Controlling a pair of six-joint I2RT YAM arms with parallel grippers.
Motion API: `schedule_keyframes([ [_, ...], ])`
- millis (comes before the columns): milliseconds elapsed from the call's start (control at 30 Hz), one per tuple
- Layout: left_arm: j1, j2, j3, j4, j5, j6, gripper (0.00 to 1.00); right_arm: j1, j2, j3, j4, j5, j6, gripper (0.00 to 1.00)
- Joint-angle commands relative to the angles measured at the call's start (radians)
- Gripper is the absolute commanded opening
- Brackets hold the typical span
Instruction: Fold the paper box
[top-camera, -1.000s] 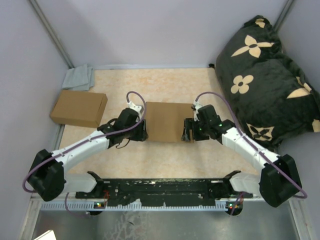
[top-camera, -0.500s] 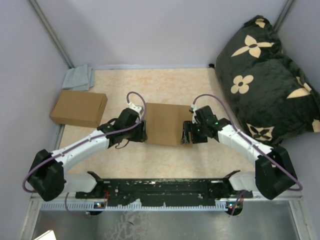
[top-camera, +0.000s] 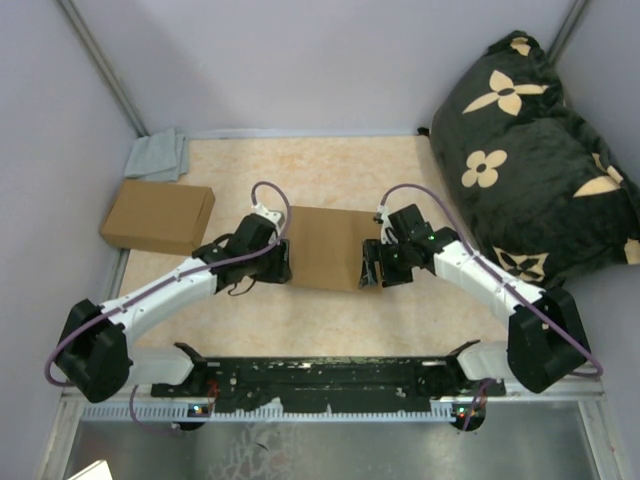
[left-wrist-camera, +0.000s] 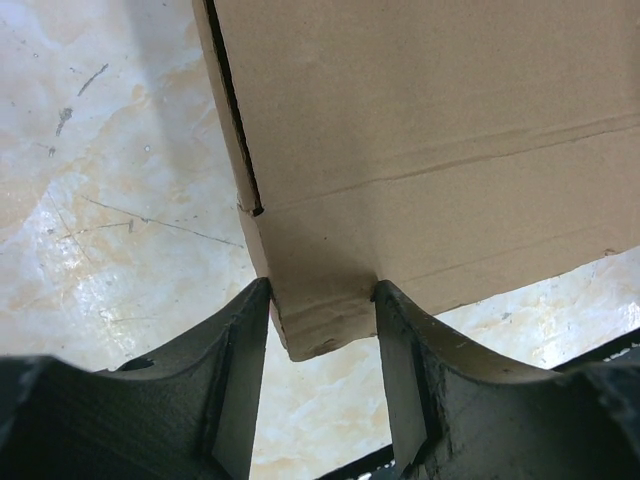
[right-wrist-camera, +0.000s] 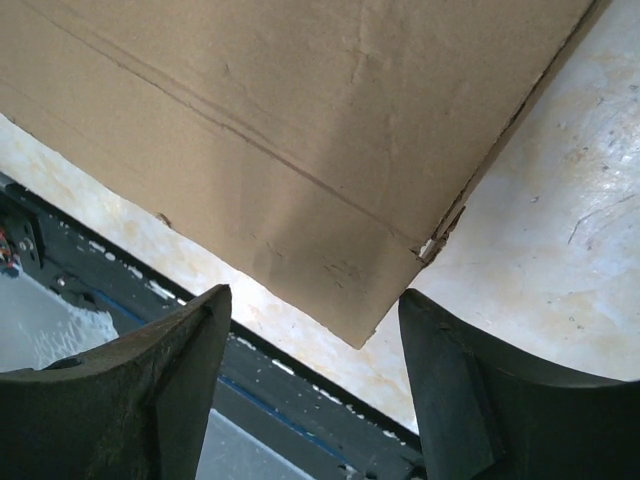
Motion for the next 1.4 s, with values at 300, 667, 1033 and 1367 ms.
schedule_keyframes([
  [300, 0.035, 0.007, 0.060, -0.041, 0.091, 0.031, 0.53, -0.021, 0.035, 0.009, 0.046, -0.211, -0.035, 0.69],
  [667, 0.046, 0.006, 0.083, -0.067, 0.098, 0.040, 0.53, -0.024, 0.017, -0.003, 0.067, -0.252, -0.015, 0.69],
  [1033, 0.054, 0.029, 0.117, -0.108, 0.105, 0.058, 0.54, -0.024, -0.009, -0.047, 0.088, -0.258, 0.008, 0.69],
  [1367, 0.055, 0.039, 0.109, -0.125, 0.094, 0.065, 0.54, -0.024, -0.010, -0.057, 0.106, -0.268, 0.021, 0.70],
])
